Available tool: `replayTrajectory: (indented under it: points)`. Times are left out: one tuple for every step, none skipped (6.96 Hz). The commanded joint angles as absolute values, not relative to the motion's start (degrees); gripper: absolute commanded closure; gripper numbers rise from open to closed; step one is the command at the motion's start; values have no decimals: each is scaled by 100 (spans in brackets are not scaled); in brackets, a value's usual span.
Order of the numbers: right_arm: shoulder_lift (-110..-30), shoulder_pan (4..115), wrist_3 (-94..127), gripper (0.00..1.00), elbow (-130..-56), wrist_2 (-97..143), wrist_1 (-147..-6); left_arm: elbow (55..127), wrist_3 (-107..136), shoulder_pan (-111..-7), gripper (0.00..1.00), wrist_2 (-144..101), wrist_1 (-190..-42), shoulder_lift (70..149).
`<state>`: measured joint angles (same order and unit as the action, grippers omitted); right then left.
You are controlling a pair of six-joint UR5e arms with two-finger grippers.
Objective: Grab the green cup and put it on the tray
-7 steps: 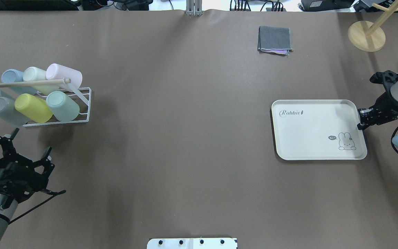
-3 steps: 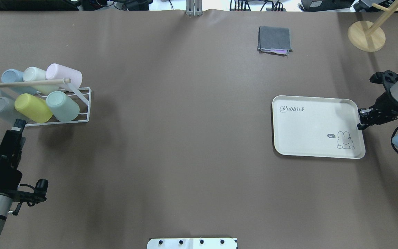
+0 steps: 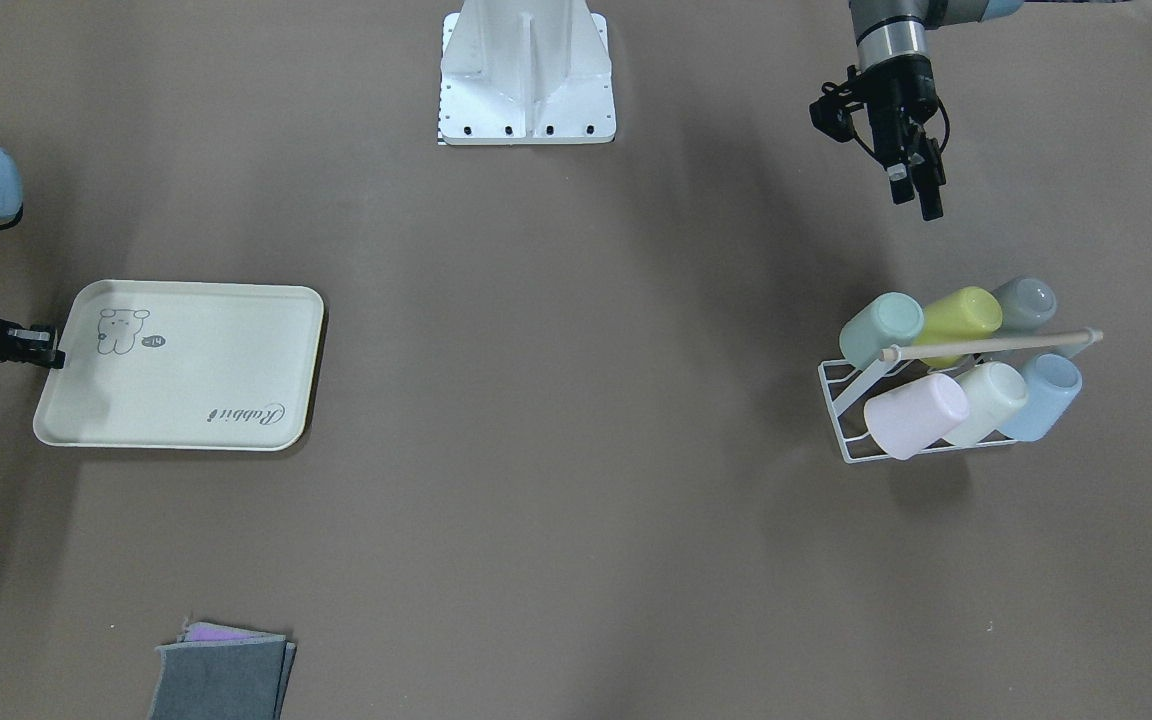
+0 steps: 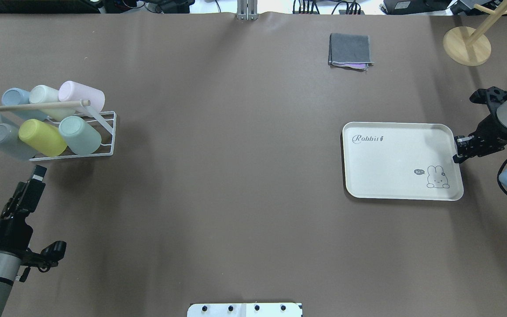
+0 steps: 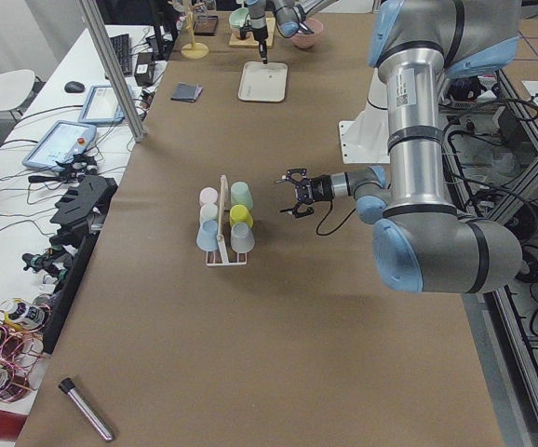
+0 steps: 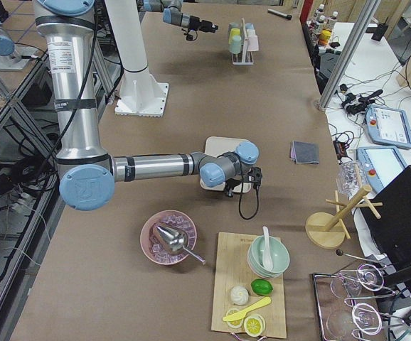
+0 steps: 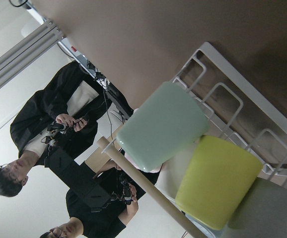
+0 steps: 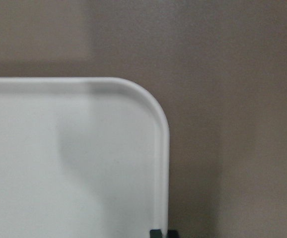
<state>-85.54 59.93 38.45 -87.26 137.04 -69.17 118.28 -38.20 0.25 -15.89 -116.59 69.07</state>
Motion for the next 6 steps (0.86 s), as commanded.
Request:
replayTrajectory:
  points:
    - [-8499,5994,4059,100,-9068,13737,-6926,11804,-3797,105,2,-1758,-11689,6899]
    - [-8464,5994,4191,100,-9183,13755,-6917,11760,-3814,149,2,-1740,-11681,6908]
    - [-8429,5994,4245,100,-9298,13885,-6917,11768,-3858,158,2,-1723,-11655,6891]
    - [-8350,6081,4245,100,-9325,14122,-6926,11769,-4250,158,2,-1714,-11619,6891]
    - [-8341,6247,4245,100,-9343,14385,-6926,11821,-5376,150,2,-1714,-11637,6917]
    - [-8350,6414,4245,100,-9360,14614,-6917,11821,-6667,141,2,-1714,-11663,7013]
